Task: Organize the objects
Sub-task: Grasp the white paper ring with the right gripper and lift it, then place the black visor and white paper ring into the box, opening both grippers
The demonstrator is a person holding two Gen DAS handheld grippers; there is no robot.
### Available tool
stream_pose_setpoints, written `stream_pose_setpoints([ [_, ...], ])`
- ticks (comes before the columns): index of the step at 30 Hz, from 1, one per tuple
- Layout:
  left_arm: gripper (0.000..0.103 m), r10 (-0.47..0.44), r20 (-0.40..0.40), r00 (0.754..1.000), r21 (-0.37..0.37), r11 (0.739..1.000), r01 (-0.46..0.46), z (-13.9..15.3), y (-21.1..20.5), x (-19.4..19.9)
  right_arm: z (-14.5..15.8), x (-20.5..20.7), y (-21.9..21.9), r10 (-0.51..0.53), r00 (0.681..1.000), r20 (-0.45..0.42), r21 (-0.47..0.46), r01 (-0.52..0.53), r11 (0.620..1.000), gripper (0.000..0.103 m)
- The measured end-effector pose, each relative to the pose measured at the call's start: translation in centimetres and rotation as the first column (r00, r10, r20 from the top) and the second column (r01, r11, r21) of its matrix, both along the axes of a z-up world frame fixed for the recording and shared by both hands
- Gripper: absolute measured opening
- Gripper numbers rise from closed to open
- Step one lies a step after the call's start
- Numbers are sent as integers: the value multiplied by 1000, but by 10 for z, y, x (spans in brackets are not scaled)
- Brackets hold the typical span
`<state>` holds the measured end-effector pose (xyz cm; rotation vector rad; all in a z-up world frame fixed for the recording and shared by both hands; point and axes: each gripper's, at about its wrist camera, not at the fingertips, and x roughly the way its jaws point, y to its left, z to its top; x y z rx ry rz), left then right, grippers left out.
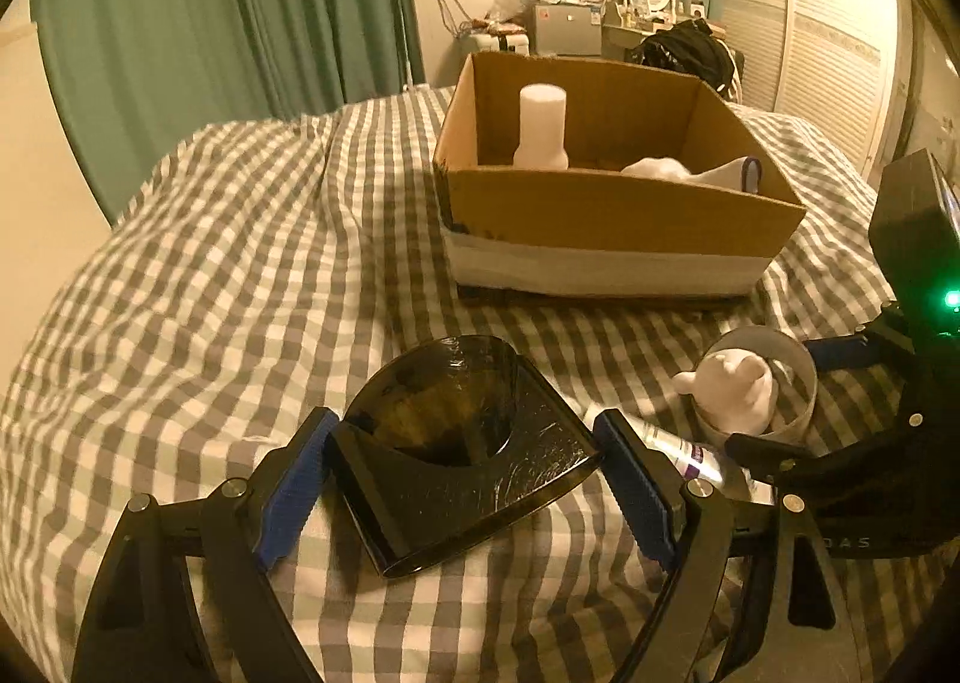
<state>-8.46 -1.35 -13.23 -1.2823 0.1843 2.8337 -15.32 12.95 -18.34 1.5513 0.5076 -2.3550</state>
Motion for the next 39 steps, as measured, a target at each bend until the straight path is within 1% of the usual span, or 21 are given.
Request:
stream_pose_setpoints([
  [5,88,0,12,1000,31,1000,0,-4,-6,0,-12,-4,-8,0,1000,11,73,-1,997,79],
  [9,88,-3,13,1000,34,999,3,-5,-5,0,-12,-6,-6,-23,1000,9,54,22,998,78],
  [13,88,1,12,1000,49,999,-1,-4,-7,2,-7,0,-7,-21,999,-35,56,23,998,77],
  [18,88,0,1,1000,58,998,0,3,-6,9,15,18,-4,-18,990,-140,8,19,1000,77],
  [22,88,-2,-17,1000,53,999,3,13,-2,17,43,34,2,-51,972,-231,-93,30,995,77],
  [26,88,-8,-37,999,51,999,10,26,1,25,66,45,5,-77,957,-281,-167,30,986,77],
  [30,88,-14,-75,997,48,999,18,47,5,35,89,59,6,-91,942,-322,-207,24,978,77],
  [33,88,-17,-103,994,49,999,22,63,8,39,112,71,2,-98,927,-362,-229,13,973,77],
  [39,88,-22,-168,986,64,997,33,103,12,37,154,80,6,-105,897,-429,-252,-8,968,77],
])
